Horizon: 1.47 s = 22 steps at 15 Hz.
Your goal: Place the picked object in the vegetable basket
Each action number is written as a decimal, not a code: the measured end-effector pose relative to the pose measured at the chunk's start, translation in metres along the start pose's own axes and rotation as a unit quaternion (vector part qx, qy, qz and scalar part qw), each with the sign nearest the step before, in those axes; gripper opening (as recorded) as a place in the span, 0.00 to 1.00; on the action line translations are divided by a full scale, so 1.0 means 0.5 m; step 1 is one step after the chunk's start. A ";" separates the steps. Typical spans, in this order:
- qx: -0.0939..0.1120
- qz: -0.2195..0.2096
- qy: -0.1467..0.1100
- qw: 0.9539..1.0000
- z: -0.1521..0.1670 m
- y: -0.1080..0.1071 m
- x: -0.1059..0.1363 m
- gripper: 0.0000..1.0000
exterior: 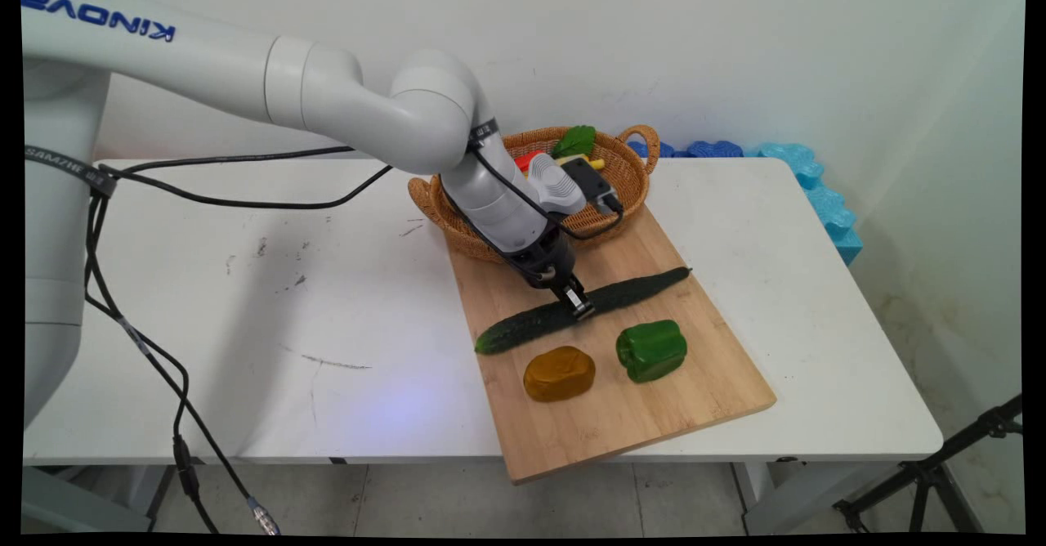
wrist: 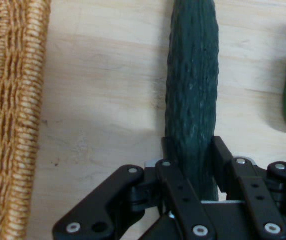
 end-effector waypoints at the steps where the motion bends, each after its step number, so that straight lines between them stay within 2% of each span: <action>1: 0.000 0.001 0.002 1.000 -0.004 0.001 0.001 0.00; 5: -0.005 0.007 0.019 1.000 -0.064 0.004 0.021 0.00; 8: -0.015 0.009 0.036 0.999 -0.140 0.004 0.045 0.00; 12: -0.013 0.009 0.054 0.998 -0.223 -0.024 0.078 0.00; 18: 0.008 0.002 0.077 0.997 -0.290 -0.100 0.121 0.00; 22: 0.032 -0.002 0.091 0.995 -0.303 -0.175 0.145 0.00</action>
